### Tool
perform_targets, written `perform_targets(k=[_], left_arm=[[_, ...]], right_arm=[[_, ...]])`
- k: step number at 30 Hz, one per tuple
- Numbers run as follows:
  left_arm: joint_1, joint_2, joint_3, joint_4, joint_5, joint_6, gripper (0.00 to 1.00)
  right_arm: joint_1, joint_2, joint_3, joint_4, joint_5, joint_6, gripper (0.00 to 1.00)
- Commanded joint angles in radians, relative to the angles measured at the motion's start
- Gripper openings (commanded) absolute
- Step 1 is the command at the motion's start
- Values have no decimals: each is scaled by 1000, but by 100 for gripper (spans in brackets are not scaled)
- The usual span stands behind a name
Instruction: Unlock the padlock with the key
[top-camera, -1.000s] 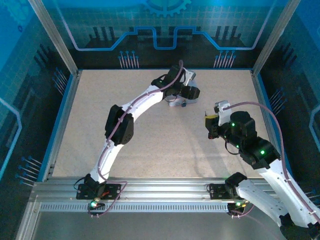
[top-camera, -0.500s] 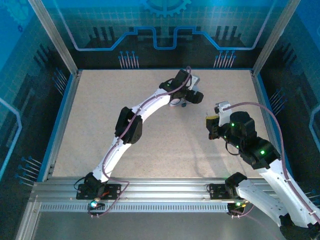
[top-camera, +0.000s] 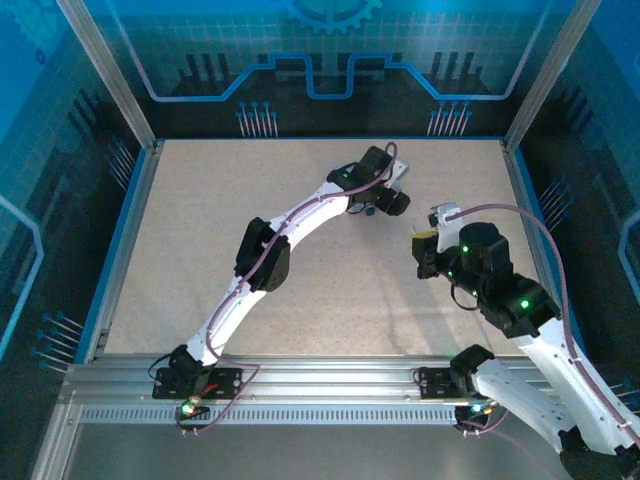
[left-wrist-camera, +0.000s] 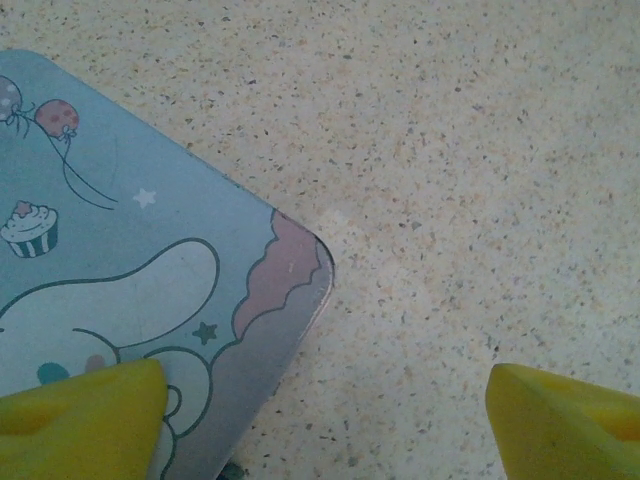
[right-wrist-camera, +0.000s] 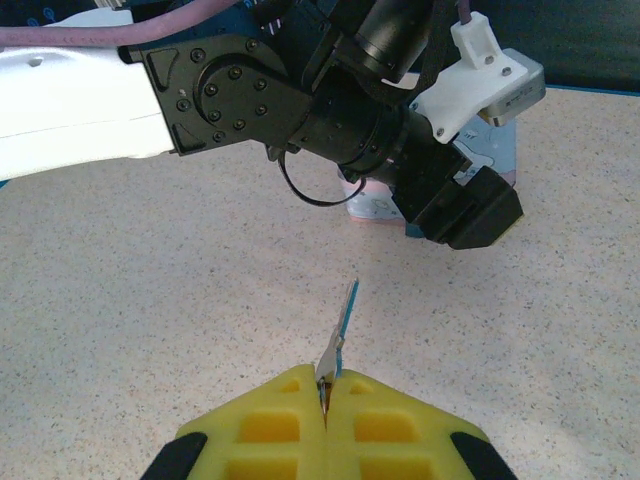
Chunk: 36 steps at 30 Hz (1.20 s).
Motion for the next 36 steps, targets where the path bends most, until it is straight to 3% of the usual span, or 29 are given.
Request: perform_targets(k=[1, 9, 17, 30, 36], left_arm=[[-27, -26, -78, -128, 5, 75, 84], [-32, -290, -469, 23, 56, 97, 81], [-34, -474, -741, 99, 89, 72, 80], [-69, -706, -1050, 174, 87, -21, 78], [-75, -790, -1159, 253, 160, -109, 78]], right_arm=[[-15, -1, 16, -23, 13, 11, 0], [-28, 15, 17, -23, -1, 15, 0], [-35, 45, 14, -8, -23, 24, 0], [-54, 81, 7, 2, -72, 51, 0], [-107, 119, -12, 19, -154, 82, 0]])
